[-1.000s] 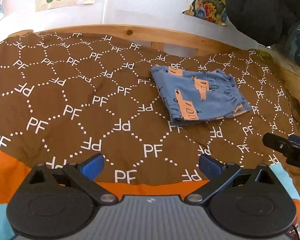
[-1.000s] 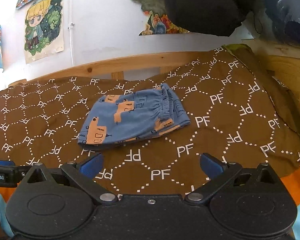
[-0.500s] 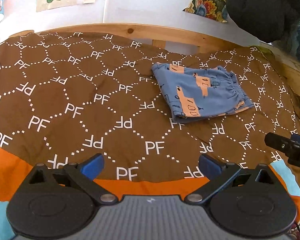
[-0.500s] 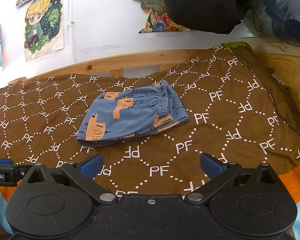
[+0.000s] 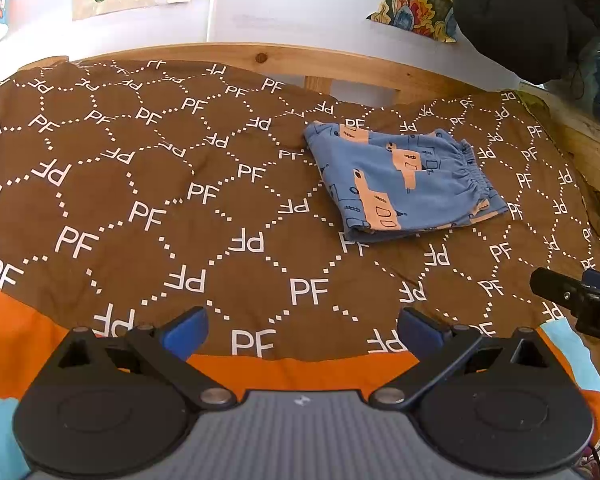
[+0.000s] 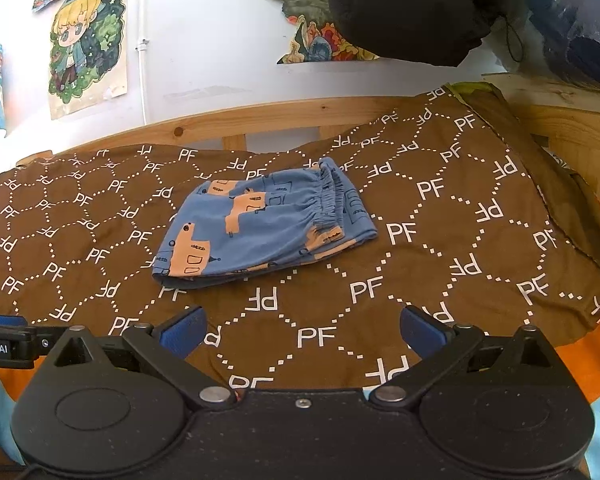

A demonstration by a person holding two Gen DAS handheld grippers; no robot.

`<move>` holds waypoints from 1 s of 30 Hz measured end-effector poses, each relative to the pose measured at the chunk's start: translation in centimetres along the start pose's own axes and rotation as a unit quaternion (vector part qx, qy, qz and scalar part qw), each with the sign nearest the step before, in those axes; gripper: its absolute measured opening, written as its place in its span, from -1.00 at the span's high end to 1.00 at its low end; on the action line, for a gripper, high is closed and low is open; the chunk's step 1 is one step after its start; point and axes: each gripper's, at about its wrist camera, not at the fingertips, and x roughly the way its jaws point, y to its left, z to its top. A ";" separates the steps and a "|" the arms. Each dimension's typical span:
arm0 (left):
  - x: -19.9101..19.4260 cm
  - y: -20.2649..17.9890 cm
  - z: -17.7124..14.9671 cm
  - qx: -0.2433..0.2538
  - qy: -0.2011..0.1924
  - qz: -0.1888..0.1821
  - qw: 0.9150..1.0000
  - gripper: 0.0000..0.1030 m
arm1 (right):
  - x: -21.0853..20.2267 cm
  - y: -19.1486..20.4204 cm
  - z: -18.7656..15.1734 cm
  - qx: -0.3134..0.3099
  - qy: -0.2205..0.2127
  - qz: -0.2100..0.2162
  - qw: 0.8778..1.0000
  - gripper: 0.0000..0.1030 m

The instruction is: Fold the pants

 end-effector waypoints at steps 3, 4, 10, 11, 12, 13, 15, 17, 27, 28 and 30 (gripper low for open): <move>0.0 0.0 0.0 0.000 0.000 0.000 1.000 -0.99 | 0.1 0.0 0.1 -0.001 0.000 0.001 1.000 -0.99; 0.0 0.0 0.0 0.000 0.000 0.000 1.000 -0.99 | 0.0 0.0 0.1 -0.002 0.000 0.001 1.000 -0.99; 0.0 -0.1 -0.1 -0.001 0.000 0.001 1.000 -0.99 | 0.0 0.1 0.0 -0.002 0.000 0.000 1.000 -0.99; 0.0 -0.2 -0.1 -0.001 0.000 0.001 1.000 -0.99 | 0.0 0.1 0.0 -0.001 0.000 0.000 1.000 -0.99; 0.0 -0.2 -0.2 -0.001 0.000 0.001 1.000 -0.99 | 0.0 0.1 0.0 -0.001 0.000 0.000 1.000 -0.99; 0.0 -0.1 -0.1 0.000 0.000 0.001 1.000 -0.99 | 0.0 0.1 0.1 -0.002 0.000 0.000 1.000 -0.99; 0.0 -0.1 -0.2 0.000 0.000 0.001 1.000 -0.99 | 0.0 0.0 0.1 -0.002 0.000 0.000 1.000 -0.99; 0.0 -0.1 -0.1 0.000 0.001 0.000 1.000 -0.99 | 0.0 0.0 0.1 -0.001 0.000 0.000 1.000 -0.99; 0.0 -0.2 -0.2 0.000 0.001 0.001 1.000 -0.99 | 0.0 0.1 0.0 0.003 0.000 -0.004 1.000 -0.99; 0.0 -0.2 -0.1 0.000 0.001 0.001 1.000 -0.99 | 0.0 0.1 0.0 0.003 0.000 -0.004 1.000 -0.99; 0.0 -0.1 -0.1 0.000 0.001 0.001 1.000 -0.99 | 0.0 0.1 0.0 0.003 0.000 -0.004 1.000 -0.99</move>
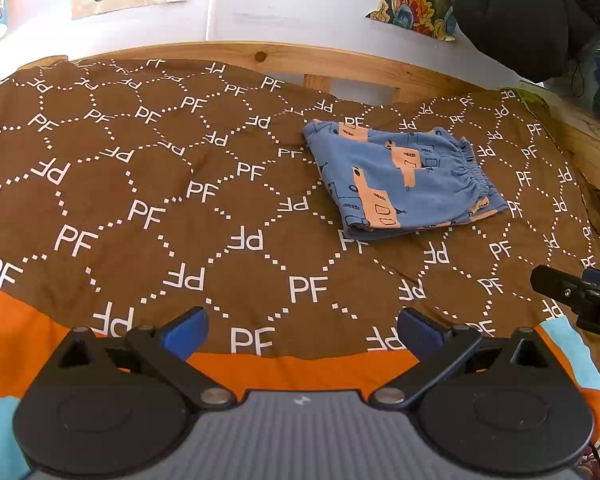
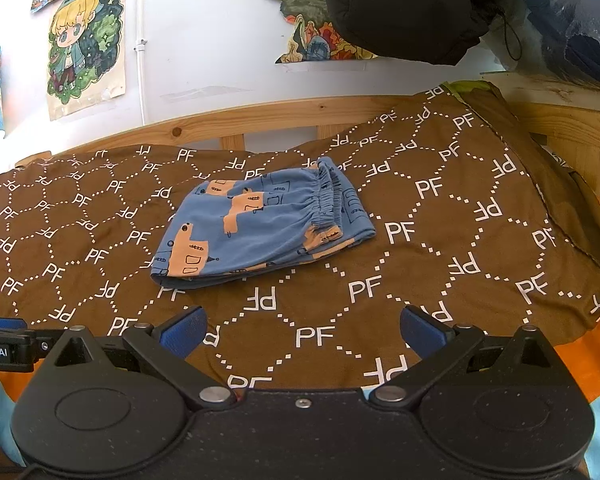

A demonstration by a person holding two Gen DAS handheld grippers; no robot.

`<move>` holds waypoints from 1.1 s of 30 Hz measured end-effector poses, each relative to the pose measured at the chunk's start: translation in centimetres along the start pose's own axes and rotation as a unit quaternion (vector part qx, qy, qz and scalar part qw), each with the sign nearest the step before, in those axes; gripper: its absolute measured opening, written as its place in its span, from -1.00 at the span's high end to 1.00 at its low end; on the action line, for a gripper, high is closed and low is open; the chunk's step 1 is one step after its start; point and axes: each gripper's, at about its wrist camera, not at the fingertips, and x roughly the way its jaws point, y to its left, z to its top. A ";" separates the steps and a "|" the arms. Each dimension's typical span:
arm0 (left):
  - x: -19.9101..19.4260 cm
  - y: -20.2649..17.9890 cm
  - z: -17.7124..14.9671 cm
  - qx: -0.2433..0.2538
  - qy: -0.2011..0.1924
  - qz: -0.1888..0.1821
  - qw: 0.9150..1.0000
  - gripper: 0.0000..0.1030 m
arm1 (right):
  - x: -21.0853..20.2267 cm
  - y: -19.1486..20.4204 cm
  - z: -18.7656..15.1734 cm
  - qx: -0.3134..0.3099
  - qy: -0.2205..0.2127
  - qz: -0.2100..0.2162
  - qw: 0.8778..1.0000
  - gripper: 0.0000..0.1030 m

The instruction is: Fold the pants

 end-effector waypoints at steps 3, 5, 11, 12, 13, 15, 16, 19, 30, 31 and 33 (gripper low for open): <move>0.0 0.0 -0.1 0.000 0.000 0.000 1.000 -0.99 | 0.0 0.0 0.0 0.000 0.000 0.000 1.000 -0.99; 0.0 0.0 -0.1 0.000 0.000 0.000 1.000 -0.99 | 0.0 0.0 0.0 0.000 0.000 0.000 1.000 -0.99; 0.0 0.1 0.0 0.000 0.000 0.000 1.000 -0.99 | 0.0 0.0 0.0 0.000 0.000 0.000 1.000 -0.99; 0.0 0.1 0.0 0.000 0.000 0.000 1.000 -0.99 | 0.0 0.0 0.0 0.000 0.000 0.000 1.000 -0.99; 0.0 0.1 0.0 0.000 0.000 0.000 1.000 -0.99 | 0.0 0.0 0.0 0.000 0.000 0.000 1.000 -0.99; 0.0 0.1 0.0 0.000 0.000 0.000 1.000 -0.99 | 0.0 0.0 -0.1 0.000 0.001 0.000 1.000 -0.99; 0.0 0.0 0.0 0.000 0.000 0.000 1.000 -0.99 | 0.0 0.0 0.0 0.000 0.001 0.000 1.000 -0.99; 0.0 0.0 0.0 -0.001 0.000 0.000 1.000 -0.99 | 0.0 0.0 -0.1 0.000 0.001 0.000 1.000 -0.99; -0.8 -0.4 0.5 0.005 -0.007 0.039 0.999 -0.99 | 0.0 0.0 -0.1 0.000 0.000 0.000 1.000 -0.99; -0.9 -0.5 0.6 0.006 -0.007 0.037 0.999 -0.99 | 0.0 0.0 -0.1 0.000 0.000 -0.001 1.000 -0.99; -1.0 -0.5 0.6 0.005 -0.006 0.031 0.999 -0.99 | 0.0 0.0 -0.2 0.000 0.000 -0.001 1.000 -0.99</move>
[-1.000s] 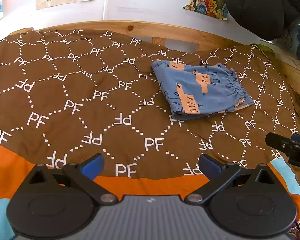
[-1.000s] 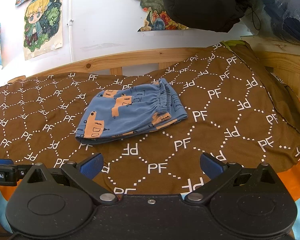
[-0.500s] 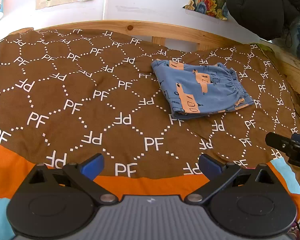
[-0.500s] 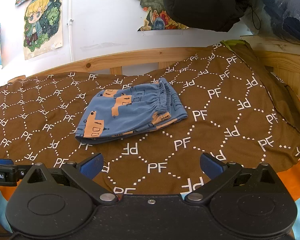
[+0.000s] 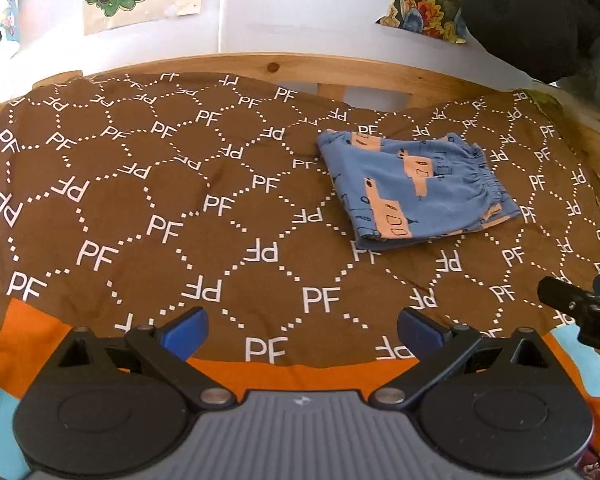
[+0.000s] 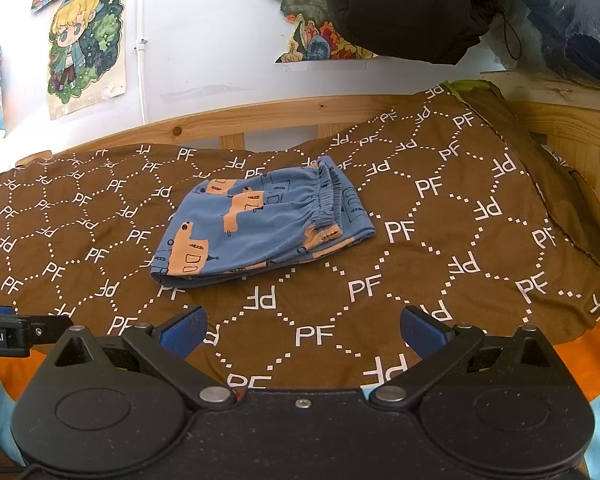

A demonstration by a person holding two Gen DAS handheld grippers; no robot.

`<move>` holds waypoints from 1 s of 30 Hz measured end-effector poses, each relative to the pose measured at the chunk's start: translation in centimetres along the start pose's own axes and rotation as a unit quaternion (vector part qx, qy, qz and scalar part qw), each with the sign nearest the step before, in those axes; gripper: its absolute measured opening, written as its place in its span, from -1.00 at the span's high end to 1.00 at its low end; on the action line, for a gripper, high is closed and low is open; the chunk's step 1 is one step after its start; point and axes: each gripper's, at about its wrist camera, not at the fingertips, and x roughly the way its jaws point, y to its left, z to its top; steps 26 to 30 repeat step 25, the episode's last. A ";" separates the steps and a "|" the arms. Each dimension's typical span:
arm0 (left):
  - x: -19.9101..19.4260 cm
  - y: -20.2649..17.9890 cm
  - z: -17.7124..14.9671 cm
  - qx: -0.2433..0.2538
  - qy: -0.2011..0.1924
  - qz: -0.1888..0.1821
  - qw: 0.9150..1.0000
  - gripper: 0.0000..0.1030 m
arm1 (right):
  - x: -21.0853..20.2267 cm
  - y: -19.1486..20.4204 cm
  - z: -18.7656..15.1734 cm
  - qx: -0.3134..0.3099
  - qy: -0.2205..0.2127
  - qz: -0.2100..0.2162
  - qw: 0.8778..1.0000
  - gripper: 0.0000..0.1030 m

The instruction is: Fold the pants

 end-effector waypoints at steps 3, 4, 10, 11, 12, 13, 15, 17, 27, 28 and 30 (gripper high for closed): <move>0.0 0.0 0.2 -0.001 0.000 -0.006 1.000 -0.99 | 0.0 0.1 0.0 0.001 0.000 -0.001 1.000 -0.99; 0.0 0.0 0.2 -0.001 0.000 -0.008 1.000 -0.99 | 0.0 0.0 0.0 0.001 0.000 -0.001 1.000 -0.99; 0.4 0.2 0.2 -0.007 0.016 -0.016 1.000 -0.99 | 0.0 0.0 0.1 0.000 0.000 0.000 1.000 -0.99; 0.4 0.2 0.2 -0.006 0.016 -0.015 1.000 -0.99 | 0.0 0.0 0.1 0.000 0.000 0.000 1.000 -0.99; 0.4 0.2 0.1 -0.006 0.015 -0.015 1.000 -0.99 | 0.0 0.0 0.1 0.000 0.001 0.000 1.000 -0.99; 0.4 0.2 0.2 -0.005 0.015 -0.015 1.000 -0.99 | 0.0 0.0 0.0 0.000 0.001 -0.001 1.000 -0.99; 0.4 0.1 0.1 -0.004 0.014 -0.014 1.000 -0.99 | 0.0 0.0 0.0 0.000 0.001 -0.001 1.000 -0.99; 0.5 0.1 0.1 -0.001 0.016 -0.012 1.000 -0.99 | 0.0 0.0 0.0 0.000 0.001 0.000 1.000 -0.99; 0.6 0.3 0.2 -0.002 0.017 -0.008 1.000 -0.99 | 0.0 0.1 0.0 0.001 0.002 -0.001 1.000 -0.99; 0.6 0.3 0.2 -0.002 0.017 -0.008 1.000 -0.99 | 0.0 0.1 0.0 0.001 0.002 -0.001 1.000 -0.99; 0.6 0.3 0.2 -0.002 0.017 -0.008 1.000 -0.99 | 0.0 0.1 0.0 0.001 0.002 -0.001 1.000 -0.99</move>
